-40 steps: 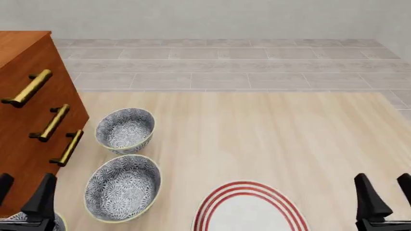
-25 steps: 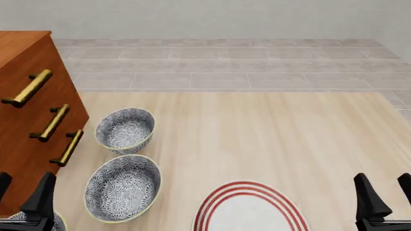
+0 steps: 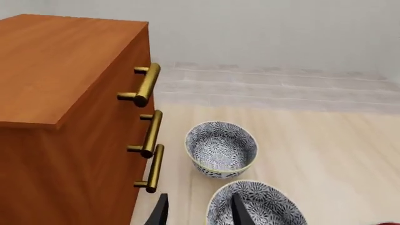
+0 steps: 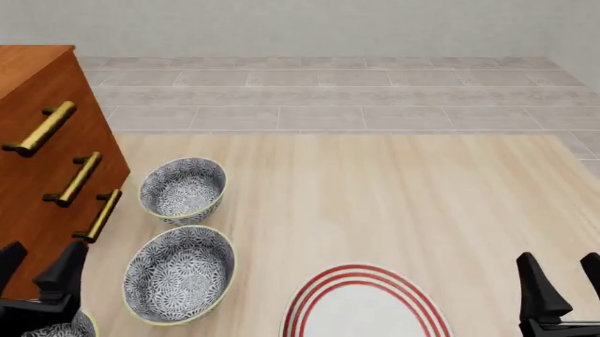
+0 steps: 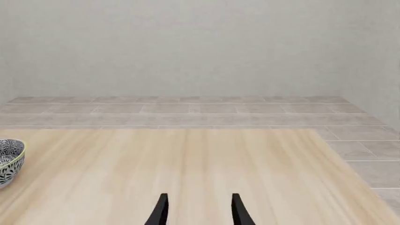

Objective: Put the bowl at the front on the plate.

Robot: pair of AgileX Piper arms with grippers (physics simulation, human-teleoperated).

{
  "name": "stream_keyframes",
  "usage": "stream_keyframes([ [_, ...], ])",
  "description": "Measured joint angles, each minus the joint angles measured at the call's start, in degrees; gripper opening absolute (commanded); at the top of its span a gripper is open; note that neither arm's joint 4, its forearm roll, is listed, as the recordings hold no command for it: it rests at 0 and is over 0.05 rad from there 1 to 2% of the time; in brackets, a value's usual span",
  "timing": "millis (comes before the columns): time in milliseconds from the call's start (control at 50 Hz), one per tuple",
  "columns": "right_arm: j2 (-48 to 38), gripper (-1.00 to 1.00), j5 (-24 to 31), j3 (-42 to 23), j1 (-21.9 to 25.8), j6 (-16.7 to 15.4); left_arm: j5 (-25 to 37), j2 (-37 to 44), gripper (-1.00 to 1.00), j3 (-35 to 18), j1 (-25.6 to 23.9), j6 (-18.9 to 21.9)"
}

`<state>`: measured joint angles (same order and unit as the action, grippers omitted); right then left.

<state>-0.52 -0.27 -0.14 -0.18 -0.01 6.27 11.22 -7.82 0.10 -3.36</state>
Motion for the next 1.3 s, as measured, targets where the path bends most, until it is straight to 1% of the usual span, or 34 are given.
stream_keyframes([
  [280, -0.01, 1.00, -0.01, 0.00, 0.00, 0.01, 17.31, 8.65, 1.00, -13.00, -2.12, -5.89],
  [460, -0.01, 1.00, -0.01, 0.00, 0.00, 0.01, 28.49, 12.60, 1.00, -18.37, -3.68, -10.85],
  [660, -0.01, 1.00, -0.01, 0.00, 0.00, 0.01, 38.80, 15.12, 1.00, -20.64, -6.19, -15.78],
  [920, -0.01, 1.00, -0.01, 0.00, 0.00, 0.01, 49.44, 17.36, 1.00, -23.88, -5.81, -18.10],
  [1080, -0.01, 1.00, -0.01, 0.00, 0.00, 0.00, 52.87, 17.68, 1.00, -24.23, -5.32, -19.39],
  [1300, -0.01, 1.00, -0.01, 0.00, 0.00, 0.01, 54.65, 17.18, 1.00, -22.00, -5.49, -21.73],
])
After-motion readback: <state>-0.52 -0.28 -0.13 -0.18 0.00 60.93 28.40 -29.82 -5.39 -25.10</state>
